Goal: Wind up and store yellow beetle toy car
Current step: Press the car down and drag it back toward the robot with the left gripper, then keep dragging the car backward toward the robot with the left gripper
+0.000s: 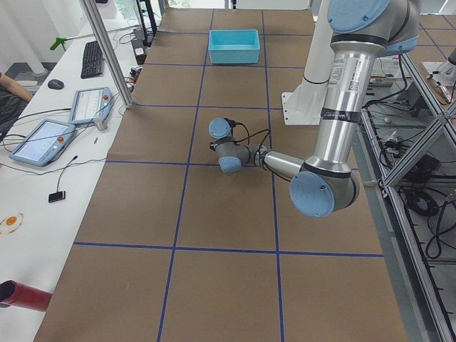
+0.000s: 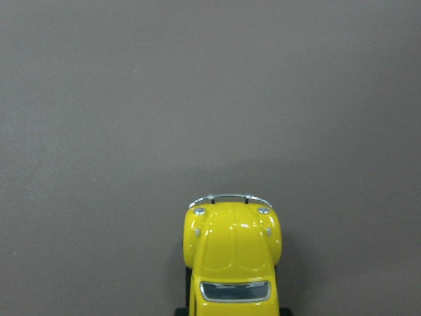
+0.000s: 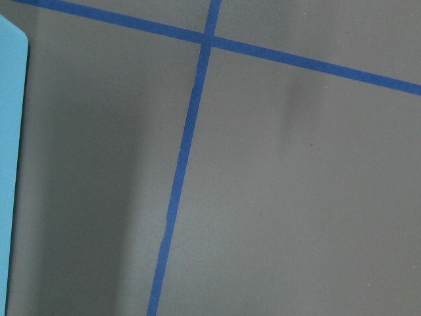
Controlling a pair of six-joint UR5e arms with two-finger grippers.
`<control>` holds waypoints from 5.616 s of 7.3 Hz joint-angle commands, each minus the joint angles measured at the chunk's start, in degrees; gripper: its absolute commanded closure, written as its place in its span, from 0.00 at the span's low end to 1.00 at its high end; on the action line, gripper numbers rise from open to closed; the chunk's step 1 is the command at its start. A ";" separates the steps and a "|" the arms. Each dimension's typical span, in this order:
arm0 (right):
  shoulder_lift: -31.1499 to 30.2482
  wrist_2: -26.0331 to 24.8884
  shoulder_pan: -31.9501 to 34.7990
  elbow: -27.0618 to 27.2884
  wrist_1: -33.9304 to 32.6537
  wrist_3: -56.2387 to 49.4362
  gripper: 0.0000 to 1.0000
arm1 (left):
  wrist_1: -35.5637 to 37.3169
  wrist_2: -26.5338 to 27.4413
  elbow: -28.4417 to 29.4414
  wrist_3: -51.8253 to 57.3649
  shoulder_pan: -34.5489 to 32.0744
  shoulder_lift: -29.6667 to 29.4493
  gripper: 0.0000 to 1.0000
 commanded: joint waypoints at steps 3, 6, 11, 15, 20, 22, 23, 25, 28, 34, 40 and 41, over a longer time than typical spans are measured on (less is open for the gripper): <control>0.00 0.00 0.00 0.09 0.00 0.00 0.01 | -0.10 -0.98 0.00 0.18 -1.14 1.94 1.00; 0.00 0.00 0.00 0.09 0.00 0.00 0.01 | -0.10 -2.91 -0.09 1.85 -2.54 3.26 1.00; 0.00 0.00 0.00 0.09 0.00 0.00 0.01 | -0.19 -3.00 -0.18 2.73 -2.72 5.19 1.00; 0.09 0.00 0.00 0.18 0.00 0.00 0.01 | -0.10 -3.87 -0.18 2.73 -4.03 7.03 1.00; 0.09 0.00 0.00 0.18 0.00 0.00 0.01 | -0.18 -4.84 0.00 3.17 -5.27 8.53 1.00; 0.09 0.00 0.00 0.18 0.00 0.00 0.01 | -0.19 -4.84 0.09 3.43 -5.27 8.97 1.00; 0.09 0.00 0.00 0.18 0.00 0.00 0.00 | -0.45 -4.84 0.00 3.61 -5.36 9.14 1.00; 0.09 0.00 0.00 0.18 0.00 0.00 0.01 | -0.80 -5.45 0.26 3.79 -5.88 10.10 1.00; 0.09 0.00 0.00 0.18 0.00 0.00 0.01 | -2.56 -5.81 1.75 3.79 -6.33 10.38 1.00; 0.09 0.00 0.00 0.26 0.00 0.09 0.00 | -4.22 -6.60 3.07 3.70 -7.47 10.82 1.00; 0.09 0.09 0.00 0.26 0.00 0.09 0.01 | -7.91 -7.74 4.92 3.70 -8.26 11.61 0.38; 0.09 0.09 0.00 0.26 0.00 0.09 0.01 | -8.35 -7.74 4.92 3.70 -8.26 11.61 0.00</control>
